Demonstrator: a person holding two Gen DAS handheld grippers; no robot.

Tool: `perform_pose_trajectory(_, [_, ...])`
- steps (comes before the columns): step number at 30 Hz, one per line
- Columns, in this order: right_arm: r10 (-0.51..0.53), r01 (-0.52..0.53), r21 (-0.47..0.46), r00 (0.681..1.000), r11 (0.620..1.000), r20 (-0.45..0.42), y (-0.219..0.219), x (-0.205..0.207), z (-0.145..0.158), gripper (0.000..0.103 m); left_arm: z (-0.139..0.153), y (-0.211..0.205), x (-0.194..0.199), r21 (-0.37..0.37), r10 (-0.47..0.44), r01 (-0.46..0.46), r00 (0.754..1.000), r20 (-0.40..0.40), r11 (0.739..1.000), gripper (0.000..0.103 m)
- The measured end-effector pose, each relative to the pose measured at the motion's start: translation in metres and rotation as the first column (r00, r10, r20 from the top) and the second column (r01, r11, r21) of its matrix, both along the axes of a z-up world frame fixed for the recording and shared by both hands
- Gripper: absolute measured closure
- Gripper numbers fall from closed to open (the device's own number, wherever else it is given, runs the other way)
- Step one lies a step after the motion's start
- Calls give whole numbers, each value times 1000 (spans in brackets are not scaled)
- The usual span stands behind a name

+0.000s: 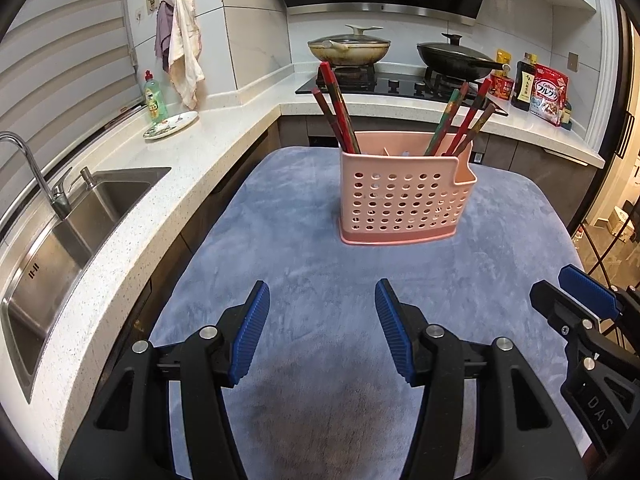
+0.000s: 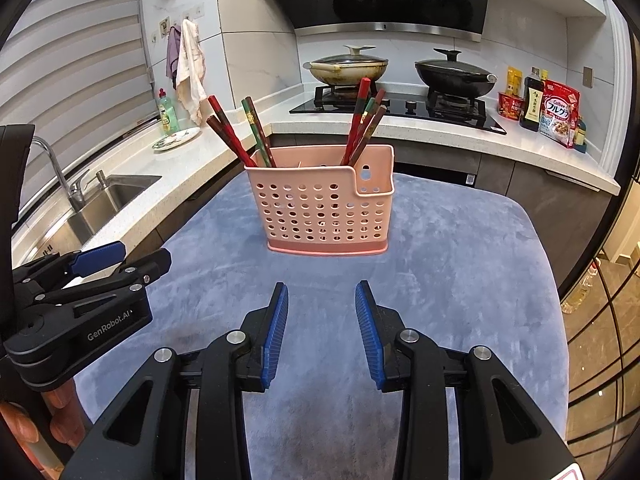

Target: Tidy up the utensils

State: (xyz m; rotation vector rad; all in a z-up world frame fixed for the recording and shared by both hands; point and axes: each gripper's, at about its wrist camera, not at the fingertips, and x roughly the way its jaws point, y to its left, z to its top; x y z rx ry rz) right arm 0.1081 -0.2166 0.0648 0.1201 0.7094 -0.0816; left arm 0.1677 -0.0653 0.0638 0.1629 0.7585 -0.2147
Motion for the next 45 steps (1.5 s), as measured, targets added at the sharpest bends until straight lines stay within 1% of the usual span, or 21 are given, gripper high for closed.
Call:
perform_pose_trajectory(2, [2,-2,-1,1000,1000,-1,2,0,-2,62,-2,0,0,4,2,-2,1000,-1,1000,45])
perform_pose_trajectory(4, [2,-2,-10,1000,1000,0,3,0,-2,60,-3,-1,-1,11,4,-4,1000,5,1000,41])
perform_pose_trajectory(9, [3,-3,-20,1000,1000,-2,5,2,-3,60,-6,-2,-2,18,-1,1,1000,0,1000,40])
perform_pose_trajectory(11, [3,-3,-17,1000,1000,-6,4,3,-4,55,-6,-2,-2,20,-1,1,1000,-2,1000,38])
perform_pose_trajectory(13, [2,-2,-18,1000,1000,-6,4,3,-5,52,-7,-3,-2,23,0,0,1000,0,1000,33])
perform_pose_trajectory(14, [1,-2,-20,1000,1000,-6,3,3,-5,49,-7,-3,-2,24,0,0,1000,1,1000,31])
perform_pose_trajectory(16, [-1,1,-22,1000,1000,-8,3,3,-6,45,-8,-3,-3,27,0,0,1000,3,1000,25])
perform_pose_trajectory(18, [-5,4,-27,1000,1000,-10,3,3,-7,41,-8,-4,-3,31,-1,1,1000,7,1000,23])
perform_pose_trajectory(20, [-7,7,-32,1000,999,-11,3,3,-8,33,-8,-4,-3,31,-4,4,1000,5,999,20])
perform_pose_trajectory(25, [-25,24,-43,1000,999,-14,0,4,-9,25,-11,-4,-2,33,4,-4,1000,1,999,16])
perform_pose_trajectory(39, [-43,42,-48,999,998,-24,-5,4,-12,24,-12,-5,-2,37,5,-5,1000,-3,999,13])
perform_pose_trajectory(45, [-55,54,-49,998,997,-22,-7,3,-12,21,-15,-5,-4,31,6,-6,1000,-6,1000,10])
